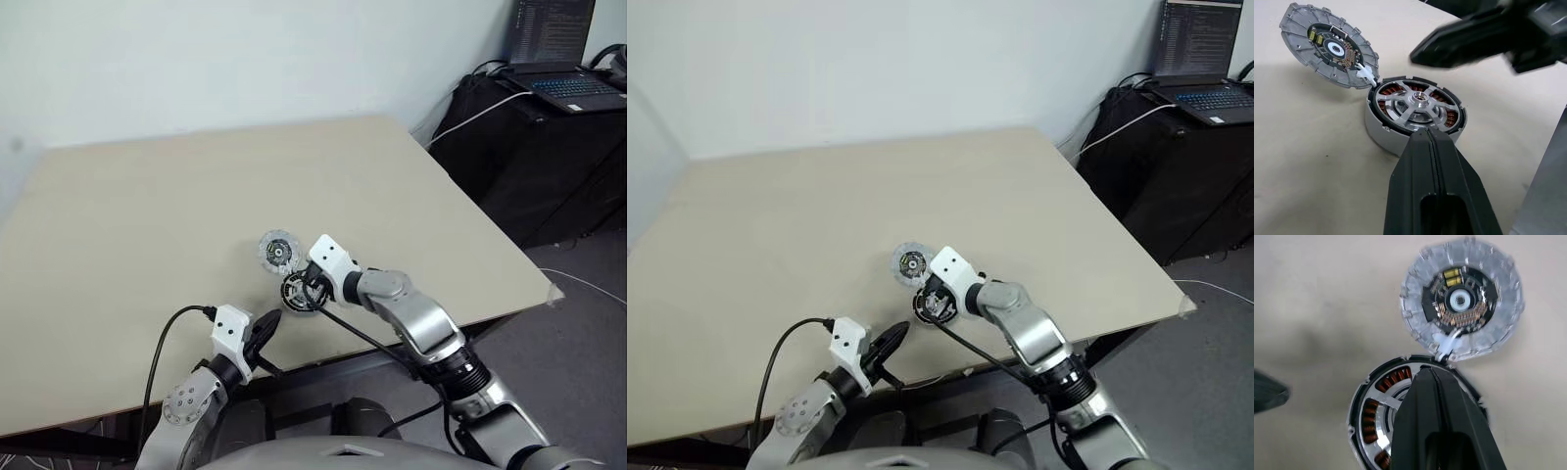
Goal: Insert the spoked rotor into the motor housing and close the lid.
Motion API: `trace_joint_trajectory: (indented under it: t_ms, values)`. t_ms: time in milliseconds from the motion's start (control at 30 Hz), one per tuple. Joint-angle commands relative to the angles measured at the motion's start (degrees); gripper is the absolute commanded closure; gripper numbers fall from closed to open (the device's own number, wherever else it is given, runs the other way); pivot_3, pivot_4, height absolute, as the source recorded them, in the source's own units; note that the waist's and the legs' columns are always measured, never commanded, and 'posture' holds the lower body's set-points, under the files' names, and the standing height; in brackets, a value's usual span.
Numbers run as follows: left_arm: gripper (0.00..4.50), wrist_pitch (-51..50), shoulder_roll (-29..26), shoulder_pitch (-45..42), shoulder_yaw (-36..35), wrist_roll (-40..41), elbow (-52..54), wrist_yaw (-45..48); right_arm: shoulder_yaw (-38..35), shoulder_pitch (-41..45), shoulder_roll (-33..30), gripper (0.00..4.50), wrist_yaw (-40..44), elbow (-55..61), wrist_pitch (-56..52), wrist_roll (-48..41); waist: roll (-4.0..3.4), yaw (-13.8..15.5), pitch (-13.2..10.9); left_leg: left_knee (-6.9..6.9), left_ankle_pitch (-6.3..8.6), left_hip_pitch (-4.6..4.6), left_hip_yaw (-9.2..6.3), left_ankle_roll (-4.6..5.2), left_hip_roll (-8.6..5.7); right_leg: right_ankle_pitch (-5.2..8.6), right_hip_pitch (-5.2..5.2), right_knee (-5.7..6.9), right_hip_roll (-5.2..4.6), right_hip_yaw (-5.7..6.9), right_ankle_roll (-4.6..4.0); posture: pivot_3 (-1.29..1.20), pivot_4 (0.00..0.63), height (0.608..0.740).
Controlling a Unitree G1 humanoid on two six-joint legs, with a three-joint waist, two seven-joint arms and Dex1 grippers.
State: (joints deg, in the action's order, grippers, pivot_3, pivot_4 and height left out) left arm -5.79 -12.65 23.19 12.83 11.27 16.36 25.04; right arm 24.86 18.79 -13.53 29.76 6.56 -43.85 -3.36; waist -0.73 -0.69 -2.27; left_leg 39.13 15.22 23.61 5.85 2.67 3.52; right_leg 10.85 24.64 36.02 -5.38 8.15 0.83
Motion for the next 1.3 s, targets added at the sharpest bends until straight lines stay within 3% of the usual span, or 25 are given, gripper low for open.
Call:
trace_joint_trajectory:
  t_ms: [33, 233, 567, 667, 767, 867, 967, 1100, 1300]
  values:
    - [4.5, 1.5, -0.2, -0.1, 0.5, -0.6, 3.0, 0.1, -0.5, 0.3, 1.6, 4.48, -1.3, -1.8, 2.8, 0.6, 0.0, 0.0, 0.0, 0.0, 0.0, 0.0, 0.01, 0.0, 0.0, 0.0, 0.0, 0.0, -0.01, -0.01, 0.0, 0.0, 0.0, 0.74]
    - [4.5, 2.4, -0.3, 0.1, -0.2, -0.2, 1.9, 0.3, 2.7, -1.2, -0.6, 4.48, -0.2, -4.2, 1.4, 2.7, -0.07, 0.0, 0.0, 0.0, 0.0, 0.0, 0.0, 0.0, -0.02, 0.0, 0.0, -0.01, -0.03, -0.01, 0.0, 0.0, 0.0, 0.74]
    - [4.5, 2.3, 0.2, -0.2, 0.5, -0.2, 2.0, 0.0, -2.5, 0.6, 0.7, 4.48, 0.5, 0.6, 4.3, -0.8, -0.19, 0.0, 0.1, 0.0, 0.0, -0.02, -0.01, 0.0, -0.01, 0.0, 0.0, 0.0, -0.01, -0.01, 0.0, 0.0, 0.0, 0.74]
    - [4.5, 2.0, 0.2, -0.1, 0.6, 0.1, 2.6, 0.1, 0.4, 0.4, -3.7, 4.48, 3.9, 3.0, 8.2, 1.5, -0.19, 0.1, 0.1, 0.0, 0.0, -0.01, 0.0, 0.0, -0.02, 0.0, 0.0, -0.01, -0.02, -0.01, 0.0, 0.0, 0.0, 0.74]
    - [4.5, 1.9, 0.0, -0.2, 0.4, 0.3, 2.5, 0.4, 6.5, 1.7, -13.4, 4.48, 14.4, 8.4, 13.1, 3.7, -0.21, 0.1, 0.1, 0.02, 0.03, 0.01, 0.0, 0.05, -0.09, 0.0, -0.02, -0.03, -0.09, -0.01, 0.0, 0.0, 0.0, 0.74]
    - [4.5, 2.1, 0.0, -0.7, 0.2, 0.4, 1.7, 0.6, 9.2, 4.4, -18.5, 4.48, 20.7, 10.2, 13.7, 4.4, -0.16, 0.0, 0.1, 0.02, 0.04, -0.02, 0.01, 0.06, -0.07, 0.0, -0.02, -0.04, -0.09, -0.01, 0.01, 0.0, 0.0, 0.74]
    - [4.5, 2.4, 0.2, -1.2, 0.2, 0.5, 0.8, 0.8, 10.8, 6.9, -20.3, 3.86, 24.2, 10.3, 13.9, 5.4, -0.13, 0.0, 0.1, 0.02, 0.03, -0.06, -0.02, 0.05, 0.03, 0.01, -0.01, 0.0, 0.01, 0.02, 0.0, 0.0, 0.0, 0.74]
    - [4.5, 3.0, 0.6, -1.5, 0.3, 0.4, 0.0, 0.8, 12.5, 8.9, -20.2, 2.61, 26.0, 8.8, 14.6, 7.6, -0.13, 0.1, 0.1, 0.02, 0.02, -0.06, -0.06, 0.03, 0.02, 0.01, -0.01, 0.01, 0.03, 0.03, 0.0, 0.0, 0.0, 0.74]
    - [4.5, 3.2, 1.1, -1.0, 0.5, 0.0, 0.2, 0.3, 14.3, 10.9, -18.6, 2.61, 27.4, 4.1, 15.9, 10.7, -0.09, 0.2, 0.1, 0.04, 0.03, -0.02, 0.01, 0.05, -0.07, 0.0, -0.01, -0.02, -0.06, 0.0, 0.01, 0.0, 0.0, 0.74]
